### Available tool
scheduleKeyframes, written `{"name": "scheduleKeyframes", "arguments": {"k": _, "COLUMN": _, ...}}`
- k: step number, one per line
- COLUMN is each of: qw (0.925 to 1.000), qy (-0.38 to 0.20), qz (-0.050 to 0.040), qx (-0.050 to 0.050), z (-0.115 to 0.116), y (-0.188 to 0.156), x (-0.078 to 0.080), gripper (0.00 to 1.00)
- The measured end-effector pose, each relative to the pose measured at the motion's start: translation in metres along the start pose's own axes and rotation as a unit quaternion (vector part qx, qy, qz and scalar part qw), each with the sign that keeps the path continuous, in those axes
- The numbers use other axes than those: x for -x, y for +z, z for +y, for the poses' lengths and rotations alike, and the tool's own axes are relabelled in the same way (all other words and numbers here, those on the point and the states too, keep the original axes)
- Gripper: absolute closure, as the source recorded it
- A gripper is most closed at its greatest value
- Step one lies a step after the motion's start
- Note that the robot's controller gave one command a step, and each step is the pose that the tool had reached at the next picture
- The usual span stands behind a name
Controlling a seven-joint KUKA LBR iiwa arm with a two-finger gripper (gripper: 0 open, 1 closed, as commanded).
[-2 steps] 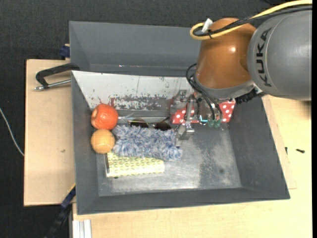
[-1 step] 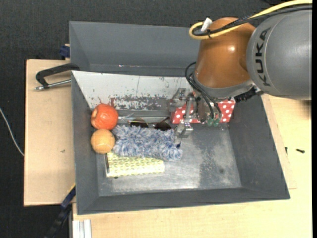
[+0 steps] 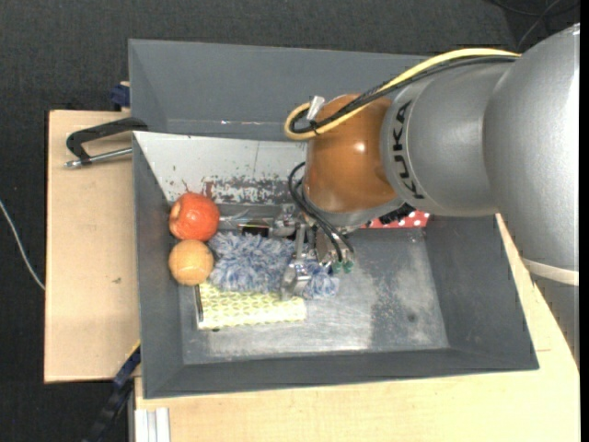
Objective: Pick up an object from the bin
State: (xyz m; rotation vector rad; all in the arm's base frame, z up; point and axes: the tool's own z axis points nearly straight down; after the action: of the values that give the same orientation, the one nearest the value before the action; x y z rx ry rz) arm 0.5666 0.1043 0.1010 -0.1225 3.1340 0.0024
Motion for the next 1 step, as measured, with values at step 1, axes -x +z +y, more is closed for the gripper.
{"name": "scheduleKeyframes", "arguments": {"k": 1, "qw": 0.9999, "qy": 0.01, "qz": 0.0016, "qx": -0.001, "z": 0.0135, "y": 0.0118, "x": -0.0115, "gripper": 0.0}}
